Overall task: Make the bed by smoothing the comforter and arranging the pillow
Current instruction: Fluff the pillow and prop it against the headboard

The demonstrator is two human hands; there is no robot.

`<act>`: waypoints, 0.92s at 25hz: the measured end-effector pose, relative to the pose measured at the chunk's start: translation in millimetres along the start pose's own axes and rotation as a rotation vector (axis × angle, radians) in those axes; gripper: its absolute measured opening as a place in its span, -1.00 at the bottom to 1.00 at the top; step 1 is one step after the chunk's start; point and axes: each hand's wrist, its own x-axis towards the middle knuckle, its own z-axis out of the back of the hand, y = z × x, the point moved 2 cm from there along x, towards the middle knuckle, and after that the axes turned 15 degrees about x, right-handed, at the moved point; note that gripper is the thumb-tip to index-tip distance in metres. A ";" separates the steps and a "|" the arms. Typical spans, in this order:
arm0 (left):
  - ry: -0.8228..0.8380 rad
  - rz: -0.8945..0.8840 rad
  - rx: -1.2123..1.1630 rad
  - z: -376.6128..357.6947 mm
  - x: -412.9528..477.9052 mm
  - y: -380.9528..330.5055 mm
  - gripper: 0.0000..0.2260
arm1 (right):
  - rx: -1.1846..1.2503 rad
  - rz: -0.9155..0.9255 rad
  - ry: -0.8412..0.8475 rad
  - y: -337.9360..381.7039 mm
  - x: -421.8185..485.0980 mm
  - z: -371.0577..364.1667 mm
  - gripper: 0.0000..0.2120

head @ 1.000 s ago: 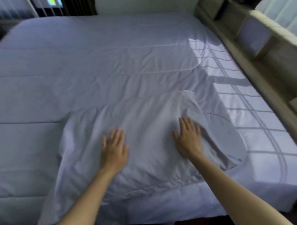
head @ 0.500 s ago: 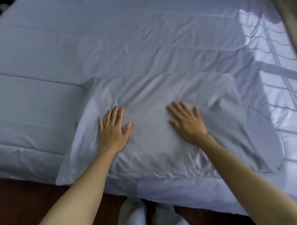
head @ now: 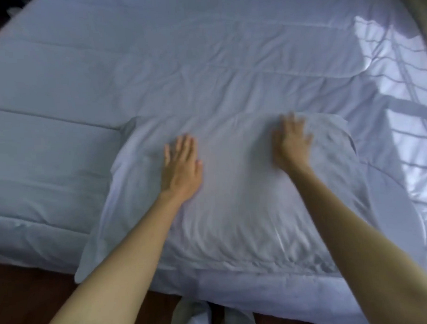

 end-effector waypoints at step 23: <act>0.443 0.765 -0.753 -52.2 -116.7 143.5 -0.16 | 0.032 -0.681 -0.205 -152.2 -134.2 77.8 -0.29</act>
